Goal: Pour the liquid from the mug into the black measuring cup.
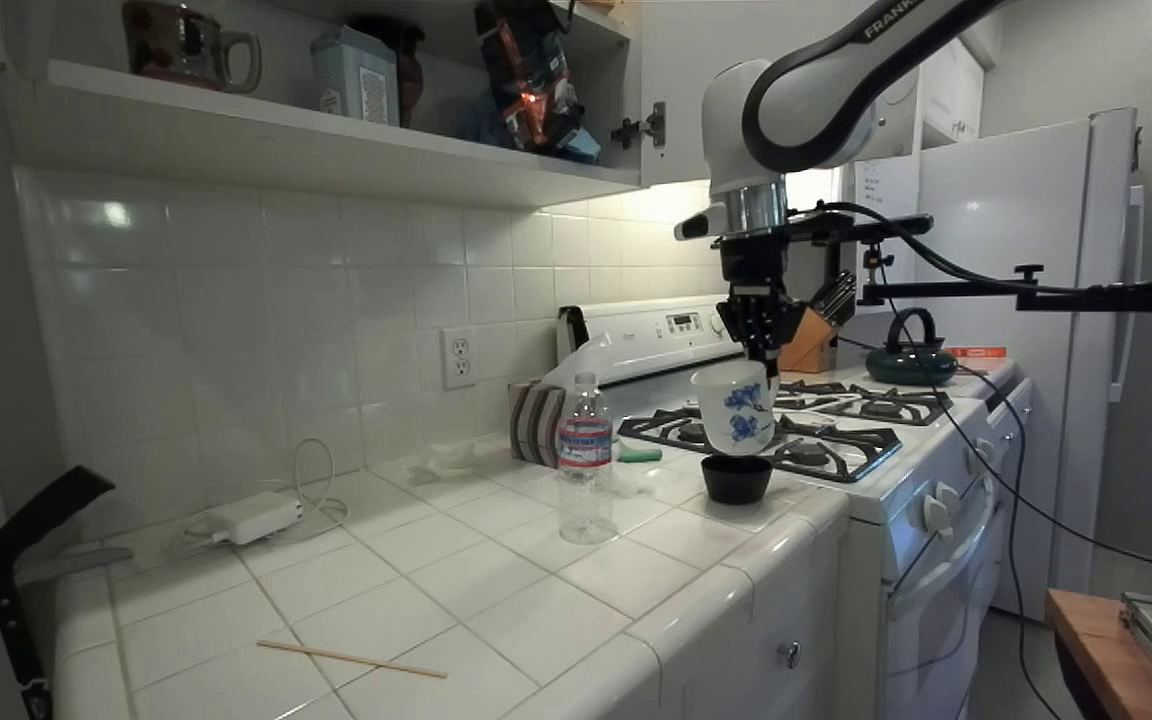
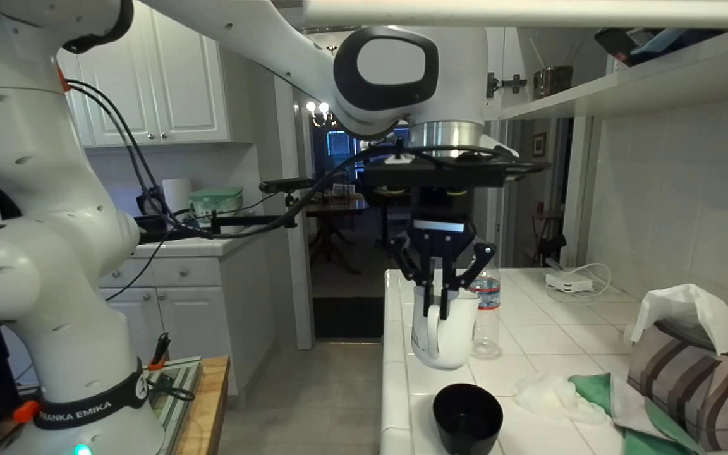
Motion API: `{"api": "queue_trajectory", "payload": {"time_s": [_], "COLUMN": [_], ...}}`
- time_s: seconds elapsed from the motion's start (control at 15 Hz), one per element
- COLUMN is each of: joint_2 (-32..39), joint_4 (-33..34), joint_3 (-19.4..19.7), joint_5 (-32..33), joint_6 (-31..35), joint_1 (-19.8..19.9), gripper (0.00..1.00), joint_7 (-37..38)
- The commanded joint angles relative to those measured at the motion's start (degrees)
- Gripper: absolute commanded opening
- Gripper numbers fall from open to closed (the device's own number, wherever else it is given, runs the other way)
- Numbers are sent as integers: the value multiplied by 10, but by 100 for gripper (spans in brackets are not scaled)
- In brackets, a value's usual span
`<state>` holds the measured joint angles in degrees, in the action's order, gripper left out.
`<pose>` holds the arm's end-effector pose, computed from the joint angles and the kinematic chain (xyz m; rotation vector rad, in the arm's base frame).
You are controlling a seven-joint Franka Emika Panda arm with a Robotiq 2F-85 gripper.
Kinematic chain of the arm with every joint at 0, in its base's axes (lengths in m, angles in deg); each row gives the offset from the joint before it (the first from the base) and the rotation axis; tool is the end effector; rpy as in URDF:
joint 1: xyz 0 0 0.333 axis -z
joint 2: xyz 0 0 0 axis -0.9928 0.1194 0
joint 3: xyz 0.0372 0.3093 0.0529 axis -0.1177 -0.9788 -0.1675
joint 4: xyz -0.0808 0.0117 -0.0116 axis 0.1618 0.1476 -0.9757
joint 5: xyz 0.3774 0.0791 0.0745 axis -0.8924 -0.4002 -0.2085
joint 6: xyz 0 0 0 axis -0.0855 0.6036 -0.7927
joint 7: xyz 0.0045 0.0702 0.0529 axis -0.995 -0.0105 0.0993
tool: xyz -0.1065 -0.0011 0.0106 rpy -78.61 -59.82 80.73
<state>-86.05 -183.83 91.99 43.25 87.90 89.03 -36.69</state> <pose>0.4838 -0.1522 0.4218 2.7672 1.2684 -0.2093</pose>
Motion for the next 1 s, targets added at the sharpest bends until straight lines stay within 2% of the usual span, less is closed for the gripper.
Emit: {"api": "queue_trajectory", "payload": {"time_s": [0.0,0.2,0.27,0.6,0.93], "joint_2": [6,14,14,27,39], "joint_4": [2,2,2,21,38], "joint_3": [-3,-3,-3,-2,-2], "joint_5": [-1,-1,-1,126,211], "joint_6": [3,8,8,13,4], "joint_1": [5,6,6,20,29], "gripper": [17,17,4,4,4], "joint_7": [-14,-24,-25,58,107]}}
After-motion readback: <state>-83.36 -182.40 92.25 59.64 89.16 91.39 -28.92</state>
